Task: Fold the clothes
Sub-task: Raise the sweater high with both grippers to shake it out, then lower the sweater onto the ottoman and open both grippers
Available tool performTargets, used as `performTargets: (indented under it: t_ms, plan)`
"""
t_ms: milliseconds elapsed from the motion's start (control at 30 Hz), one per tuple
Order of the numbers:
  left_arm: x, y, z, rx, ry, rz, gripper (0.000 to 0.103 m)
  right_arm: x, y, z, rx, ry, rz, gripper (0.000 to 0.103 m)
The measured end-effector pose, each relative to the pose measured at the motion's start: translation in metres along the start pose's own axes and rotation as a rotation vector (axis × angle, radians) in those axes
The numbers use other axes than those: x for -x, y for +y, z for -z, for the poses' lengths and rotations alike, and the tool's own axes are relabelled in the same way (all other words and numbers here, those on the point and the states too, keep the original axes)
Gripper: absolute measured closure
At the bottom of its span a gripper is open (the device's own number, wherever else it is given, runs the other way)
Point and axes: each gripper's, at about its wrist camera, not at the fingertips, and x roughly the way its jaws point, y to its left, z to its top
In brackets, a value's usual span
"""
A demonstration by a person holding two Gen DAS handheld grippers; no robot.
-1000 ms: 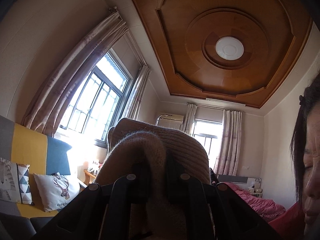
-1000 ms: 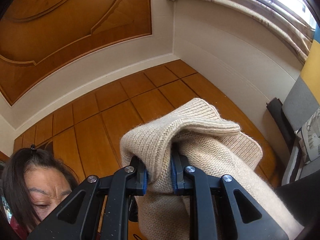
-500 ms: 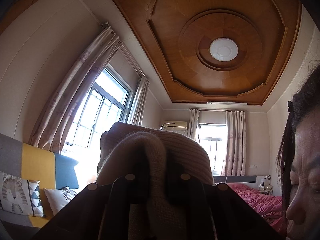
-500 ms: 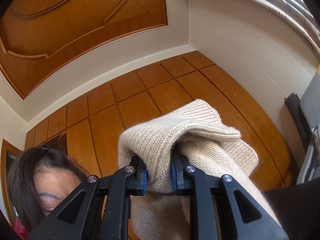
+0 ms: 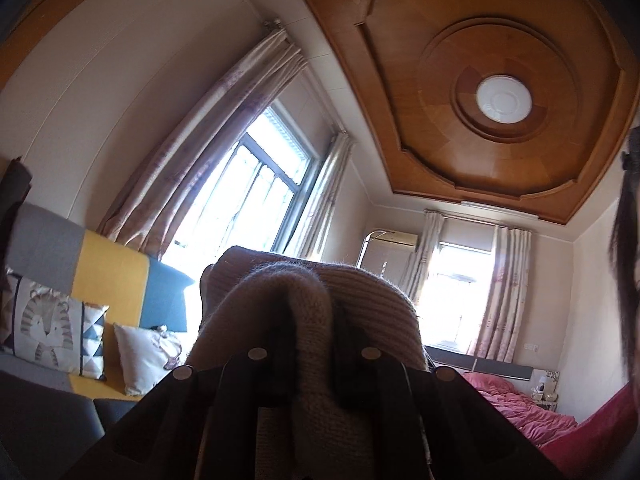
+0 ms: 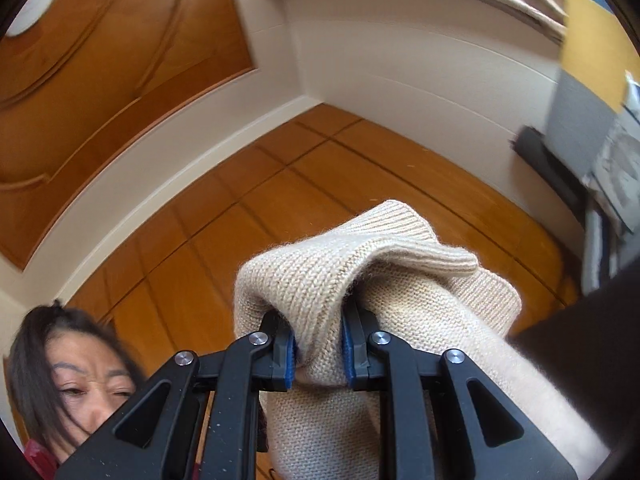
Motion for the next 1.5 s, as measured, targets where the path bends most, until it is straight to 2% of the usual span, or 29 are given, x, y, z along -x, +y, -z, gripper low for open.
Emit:
performTargets:
  t_ms: [67,200,300,433,533,667,800,933,1100,1200,1267,1367,1433,1500]
  plan:
    - [-0.012,0.029,0.011,0.049,0.025,-0.052,0.092,0.0,-0.027,-0.005,-0.024,-0.006,0.073,0.084]
    - [-0.038,0.092,0.033,0.149,0.085,-0.144,0.092,0.004,-0.085,-0.012,-0.098,-0.015,0.167,0.084]
    - [-0.055,0.131,0.054,0.172,0.125,-0.211,0.092,0.009,-0.125,-0.017,-0.155,-0.023,0.246,0.084]
    - [-0.073,0.184,0.08,0.229,0.18,-0.293,0.092,0.011,-0.165,-0.029,-0.206,-0.033,0.364,0.084]
    - [-0.081,0.232,0.101,0.31,0.214,-0.37,0.092,-0.002,-0.185,-0.044,-0.203,-0.036,0.496,0.084]
    - [-0.089,0.3,0.13,0.42,0.291,-0.481,0.092,0.007,-0.227,-0.055,-0.224,-0.01,0.637,0.084]
    - [-0.097,0.349,0.156,0.461,0.354,-0.563,0.092,0.016,-0.268,-0.054,-0.248,0.025,0.751,0.084]
    - [-0.103,0.379,0.177,0.47,0.404,-0.638,0.092,0.012,-0.297,-0.053,-0.184,0.114,0.899,0.084]
    - [-0.1,0.413,0.2,0.479,0.421,-0.772,0.091,0.007,-0.337,-0.045,-0.18,0.181,1.016,0.084]
    - [-0.095,0.433,0.219,0.521,0.48,-0.844,0.087,0.008,-0.353,-0.035,-0.197,0.204,1.075,0.081]
    - [-0.089,0.439,0.231,0.54,0.488,-0.855,0.084,0.012,-0.358,-0.032,-0.204,0.195,1.084,0.08]
    - [-0.08,0.438,0.239,0.55,0.444,-0.829,0.082,0.014,-0.362,-0.031,-0.2,0.199,1.093,0.079]
    - [-0.079,0.437,0.238,0.564,0.442,-0.834,0.082,0.01,-0.361,-0.032,-0.188,0.226,1.109,0.075]
    - [-0.078,0.434,0.235,0.58,0.451,-0.851,0.082,0.005,-0.354,-0.035,-0.175,0.258,1.141,0.064]
